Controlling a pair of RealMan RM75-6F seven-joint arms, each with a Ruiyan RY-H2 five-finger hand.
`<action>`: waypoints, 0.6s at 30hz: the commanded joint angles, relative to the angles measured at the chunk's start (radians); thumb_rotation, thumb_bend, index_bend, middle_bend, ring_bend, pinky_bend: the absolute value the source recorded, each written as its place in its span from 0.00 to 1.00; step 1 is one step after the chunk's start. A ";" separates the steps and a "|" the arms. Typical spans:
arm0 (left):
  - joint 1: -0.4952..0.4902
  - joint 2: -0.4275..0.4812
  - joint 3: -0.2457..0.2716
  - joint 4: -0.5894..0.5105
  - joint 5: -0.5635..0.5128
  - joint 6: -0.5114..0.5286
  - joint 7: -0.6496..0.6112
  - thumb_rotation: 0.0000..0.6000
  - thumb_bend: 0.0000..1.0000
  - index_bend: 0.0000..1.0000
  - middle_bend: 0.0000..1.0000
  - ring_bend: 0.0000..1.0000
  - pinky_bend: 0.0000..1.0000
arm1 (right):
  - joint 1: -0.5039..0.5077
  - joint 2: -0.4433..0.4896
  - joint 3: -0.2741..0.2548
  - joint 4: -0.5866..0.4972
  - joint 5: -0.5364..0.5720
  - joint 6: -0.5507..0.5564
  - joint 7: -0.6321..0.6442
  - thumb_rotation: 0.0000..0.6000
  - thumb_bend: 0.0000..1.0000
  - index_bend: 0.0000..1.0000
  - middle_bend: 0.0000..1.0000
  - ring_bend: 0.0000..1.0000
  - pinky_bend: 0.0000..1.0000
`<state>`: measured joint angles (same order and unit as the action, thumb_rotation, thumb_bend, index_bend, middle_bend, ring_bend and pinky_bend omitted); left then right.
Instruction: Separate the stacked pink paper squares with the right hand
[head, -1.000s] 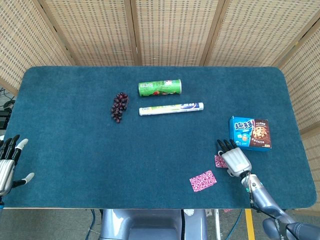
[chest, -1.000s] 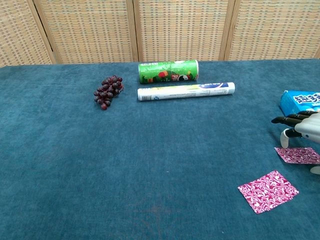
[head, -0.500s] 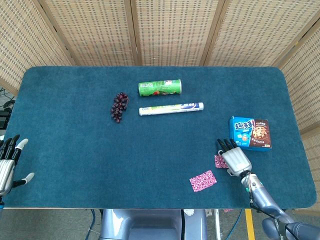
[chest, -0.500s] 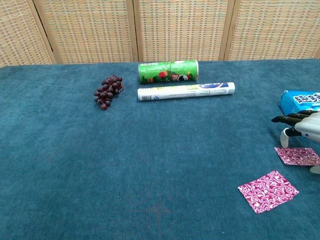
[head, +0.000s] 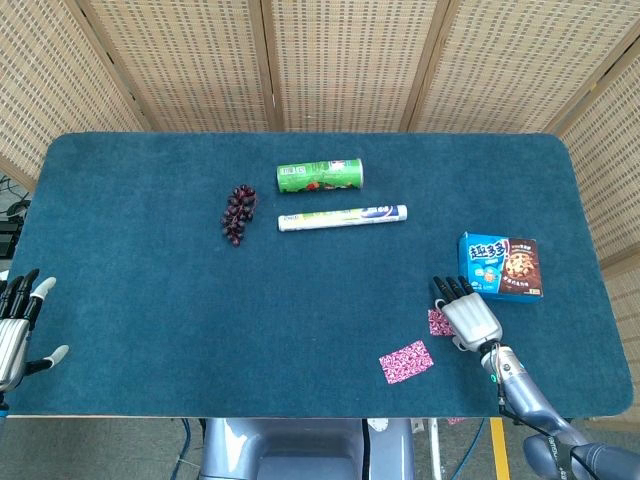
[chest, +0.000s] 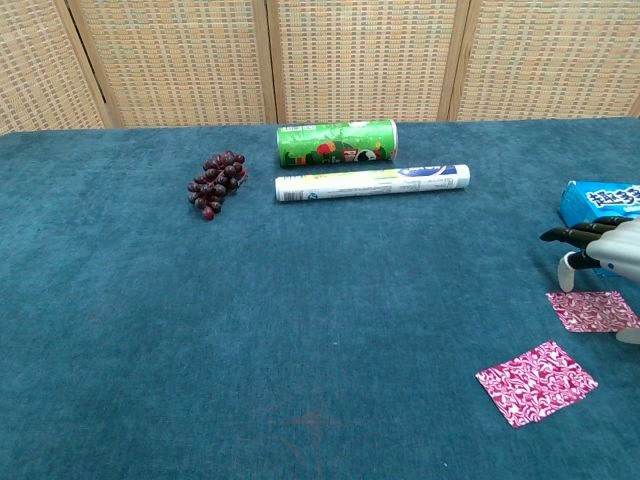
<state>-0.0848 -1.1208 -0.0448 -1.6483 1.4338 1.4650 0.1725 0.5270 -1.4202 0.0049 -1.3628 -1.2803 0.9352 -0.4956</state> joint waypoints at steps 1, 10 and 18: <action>0.000 0.000 0.000 0.000 0.000 0.000 0.000 1.00 0.13 0.10 0.00 0.00 0.00 | 0.002 -0.001 0.001 0.001 0.004 -0.003 -0.003 1.00 0.25 0.32 0.00 0.00 0.07; 0.000 0.000 0.000 0.000 0.000 0.000 0.000 1.00 0.13 0.10 0.00 0.00 0.00 | 0.004 -0.007 0.001 0.003 0.007 -0.002 -0.005 1.00 0.25 0.29 0.00 0.00 0.07; 0.000 0.001 0.000 0.000 0.001 0.000 -0.001 1.00 0.13 0.10 0.00 0.00 0.00 | 0.005 -0.014 0.000 0.010 0.006 -0.002 -0.004 1.00 0.25 0.29 0.00 0.00 0.07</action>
<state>-0.0849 -1.1202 -0.0447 -1.6485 1.4345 1.4651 0.1717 0.5320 -1.4346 0.0045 -1.3524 -1.2741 0.9326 -0.5001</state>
